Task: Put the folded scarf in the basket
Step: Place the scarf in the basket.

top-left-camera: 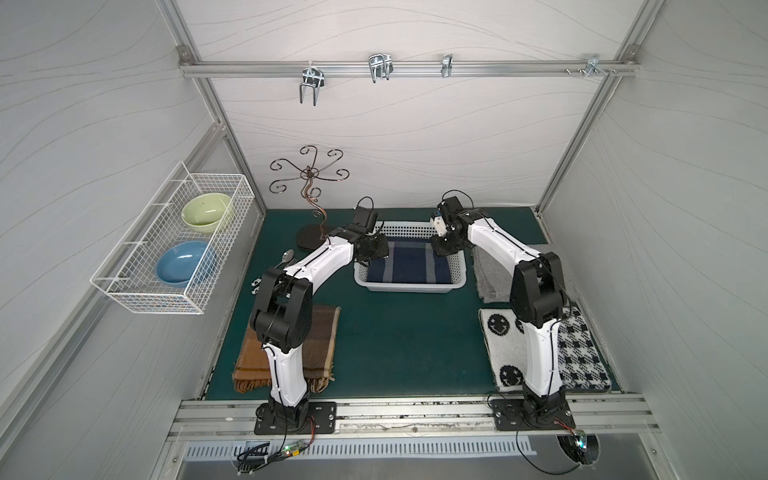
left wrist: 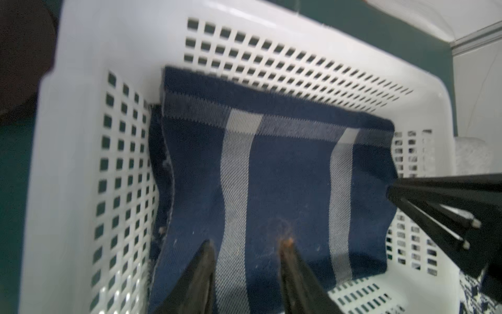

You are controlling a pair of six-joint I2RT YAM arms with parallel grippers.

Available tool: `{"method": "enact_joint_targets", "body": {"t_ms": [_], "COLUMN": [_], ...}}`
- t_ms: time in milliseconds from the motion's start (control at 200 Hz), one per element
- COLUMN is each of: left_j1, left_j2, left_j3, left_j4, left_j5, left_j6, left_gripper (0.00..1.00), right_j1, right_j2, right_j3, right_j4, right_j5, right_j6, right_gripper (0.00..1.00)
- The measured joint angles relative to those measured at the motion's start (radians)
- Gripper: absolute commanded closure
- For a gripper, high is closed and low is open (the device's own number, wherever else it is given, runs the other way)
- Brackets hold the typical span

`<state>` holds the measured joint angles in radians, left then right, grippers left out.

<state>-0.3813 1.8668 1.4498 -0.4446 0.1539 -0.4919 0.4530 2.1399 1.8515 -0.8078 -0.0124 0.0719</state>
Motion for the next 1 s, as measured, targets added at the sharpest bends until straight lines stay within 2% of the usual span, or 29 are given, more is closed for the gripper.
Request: {"method": "enact_joint_targets", "body": {"t_ms": [175,310,410,535,720,815,870,1000], "left_j1": [-0.005,-0.016,-0.016,-0.012,-0.053,-0.086,-0.097,-0.119], "left_j2": [-0.172,-0.353,-0.471,-0.590,-0.678,-0.710,-0.733,-0.779], "left_j3": [-0.148,-0.246,-0.300,-0.361,-0.462,-0.529,-0.568,-0.629], "left_j4": [0.000,-0.014,-0.035,-0.064,-0.079,-0.078,-0.079,-0.081], "left_j5": [0.019,0.021,0.026,0.036,0.064,0.076,0.085,0.085], "left_j6": [-0.018,-0.020,-0.015,-0.018,-0.035,-0.053,-0.065,-0.087], "left_gripper": [0.57,0.56,0.56,0.56,0.56,0.56,0.56,0.56], "right_j1": [-0.004,0.002,0.021,0.079,0.145,0.145,0.146,0.161], "right_j2": [0.010,-0.057,-0.216,-0.501,-0.878,-0.996,-1.046,-1.084], "right_j3": [-0.012,-0.093,-0.238,-0.415,-0.648,-0.774,-0.854,-1.001], "right_j4": [-0.005,0.022,0.042,0.065,0.053,0.023,0.002,-0.036], "right_j5": [-0.004,-0.017,-0.053,-0.085,-0.092,-0.054,-0.024,0.063], "right_j6": [0.000,0.012,0.051,0.105,0.195,0.256,0.299,0.384], "right_gripper": [0.87,0.78,0.70,0.65,0.58,0.57,0.52,0.51]}}
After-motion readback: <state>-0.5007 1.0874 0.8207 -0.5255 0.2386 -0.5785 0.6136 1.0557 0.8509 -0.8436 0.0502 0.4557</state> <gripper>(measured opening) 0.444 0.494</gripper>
